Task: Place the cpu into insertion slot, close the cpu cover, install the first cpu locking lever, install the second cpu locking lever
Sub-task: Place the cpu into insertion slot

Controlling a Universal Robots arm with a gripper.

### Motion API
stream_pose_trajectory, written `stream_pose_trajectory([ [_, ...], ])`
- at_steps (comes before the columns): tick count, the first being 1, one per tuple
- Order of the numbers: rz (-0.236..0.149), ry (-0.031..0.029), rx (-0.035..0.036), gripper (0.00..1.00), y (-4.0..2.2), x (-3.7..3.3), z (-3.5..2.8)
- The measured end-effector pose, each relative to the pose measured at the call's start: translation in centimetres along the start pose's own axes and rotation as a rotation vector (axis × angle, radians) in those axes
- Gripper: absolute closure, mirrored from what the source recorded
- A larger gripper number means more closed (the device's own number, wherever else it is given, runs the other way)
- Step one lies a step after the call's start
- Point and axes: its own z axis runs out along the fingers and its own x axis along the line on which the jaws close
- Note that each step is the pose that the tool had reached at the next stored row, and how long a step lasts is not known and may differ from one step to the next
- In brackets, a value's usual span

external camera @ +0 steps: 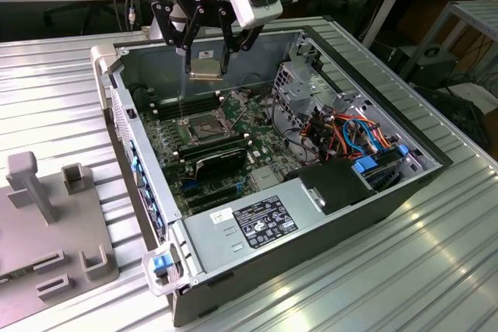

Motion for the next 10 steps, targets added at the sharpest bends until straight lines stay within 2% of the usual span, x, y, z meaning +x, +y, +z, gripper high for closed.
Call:
stream_pose_trajectory([
  [10,0.015,-0.0006,0.0004,0.45,0.0,0.0,0.01],
])
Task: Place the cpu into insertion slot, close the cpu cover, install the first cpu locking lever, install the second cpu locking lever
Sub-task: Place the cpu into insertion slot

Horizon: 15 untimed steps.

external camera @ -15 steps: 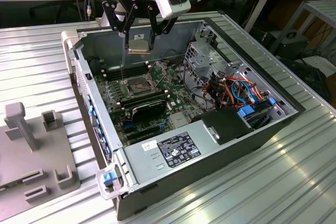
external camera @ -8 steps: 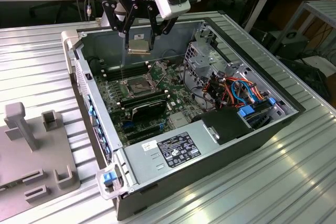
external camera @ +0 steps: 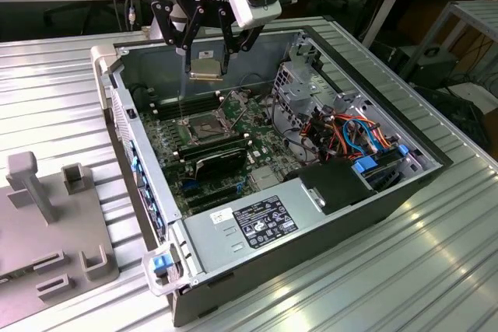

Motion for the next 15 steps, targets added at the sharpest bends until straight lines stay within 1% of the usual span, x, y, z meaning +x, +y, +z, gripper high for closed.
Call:
stream_pose_trajectory([
  [9,0.005,-0.0003,0.0001,0.45,0.01,-0.01,0.0],
  [13,0.041,-0.0018,0.0009,0.45,0.01,-0.02,0.02],
  [15,0.08,-0.0034,0.0019,0.45,0.01,-0.03,0.04],
])
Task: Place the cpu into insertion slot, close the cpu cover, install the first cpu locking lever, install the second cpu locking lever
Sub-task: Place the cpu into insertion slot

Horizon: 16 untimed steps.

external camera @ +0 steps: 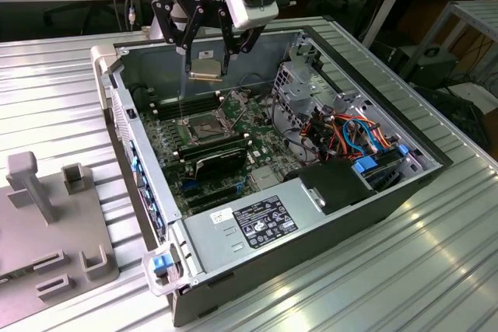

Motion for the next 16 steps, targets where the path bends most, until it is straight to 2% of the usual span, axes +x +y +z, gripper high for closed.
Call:
stream_pose_trajectory([
  [2,0.026,-0.0011,0.0006,0.45,0.0,0.0,0.01],
  [3,0.062,-0.0026,0.0014,0.45,0.0,0.01,0.03],
  [4,0.08,-0.0033,0.0019,0.45,0.0,0.0,0.04],
  [16,0.085,-0.0036,0.0021,0.45,0.0,0.01,0.04],
])
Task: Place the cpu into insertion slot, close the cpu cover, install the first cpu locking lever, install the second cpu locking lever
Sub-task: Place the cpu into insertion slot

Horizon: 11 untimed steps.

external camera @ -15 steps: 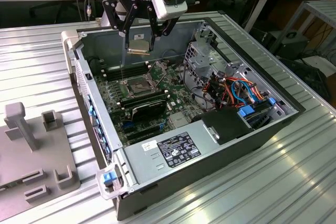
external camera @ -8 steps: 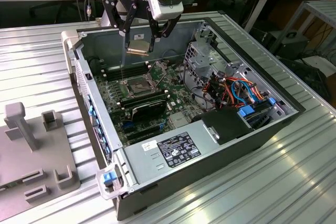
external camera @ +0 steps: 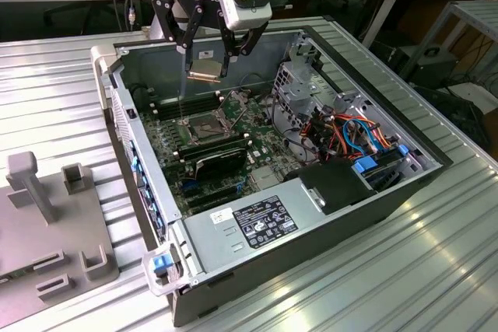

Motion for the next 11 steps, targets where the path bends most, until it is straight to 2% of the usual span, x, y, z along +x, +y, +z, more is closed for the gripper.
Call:
stream_pose_trajectory([
  [4,0.005,-0.0002,0.0001,0.45,0.0,0.0,0.0],
  [11,0.107,-0.0045,0.0025,0.45,0.0,-0.01,0.03],
])
